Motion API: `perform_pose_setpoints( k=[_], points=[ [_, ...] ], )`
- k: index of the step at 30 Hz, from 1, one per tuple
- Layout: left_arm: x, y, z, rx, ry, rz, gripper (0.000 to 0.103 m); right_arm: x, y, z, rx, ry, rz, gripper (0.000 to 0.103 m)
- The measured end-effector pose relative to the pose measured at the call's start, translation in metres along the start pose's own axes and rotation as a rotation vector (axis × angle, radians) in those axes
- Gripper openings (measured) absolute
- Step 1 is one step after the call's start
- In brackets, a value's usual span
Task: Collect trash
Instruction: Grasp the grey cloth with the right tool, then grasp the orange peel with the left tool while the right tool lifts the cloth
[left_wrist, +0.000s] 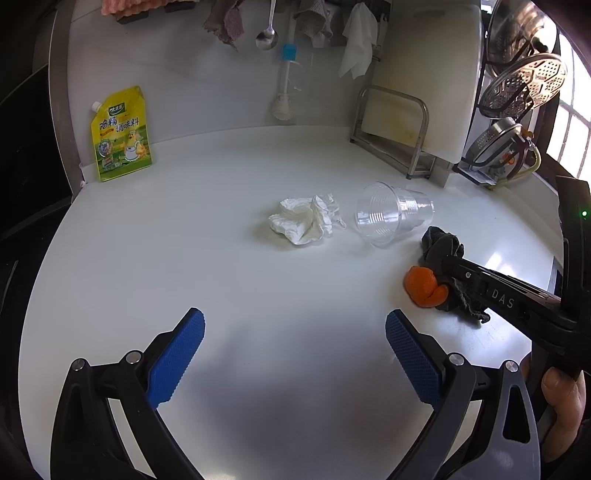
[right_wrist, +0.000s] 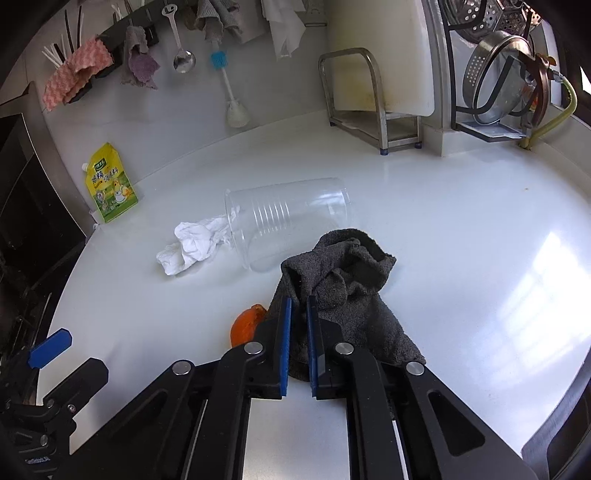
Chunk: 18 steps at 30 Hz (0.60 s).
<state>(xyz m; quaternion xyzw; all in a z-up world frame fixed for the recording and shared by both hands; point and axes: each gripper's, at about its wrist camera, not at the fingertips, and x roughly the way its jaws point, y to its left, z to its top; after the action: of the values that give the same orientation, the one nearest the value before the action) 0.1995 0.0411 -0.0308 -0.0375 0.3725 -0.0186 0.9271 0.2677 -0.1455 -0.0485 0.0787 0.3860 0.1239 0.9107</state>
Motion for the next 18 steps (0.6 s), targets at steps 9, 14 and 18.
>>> perform_pose_setpoints(
  k=[9, 14, 18],
  points=[
    [0.018, -0.034, -0.001, 0.021, 0.047, -0.054, 0.097, -0.033, -0.024, 0.000, 0.015, -0.059, -0.008, 0.003],
    [0.028, -0.048, 0.000, 0.023, 0.058, -0.044, 0.097, -0.050, -0.043, -0.007, 0.043, -0.086, -0.008, 0.003],
    [0.033, -0.055, 0.000, 0.037, 0.069, -0.032, 0.097, -0.053, -0.053, -0.016, 0.035, -0.056, -0.034, 0.003]
  ],
)
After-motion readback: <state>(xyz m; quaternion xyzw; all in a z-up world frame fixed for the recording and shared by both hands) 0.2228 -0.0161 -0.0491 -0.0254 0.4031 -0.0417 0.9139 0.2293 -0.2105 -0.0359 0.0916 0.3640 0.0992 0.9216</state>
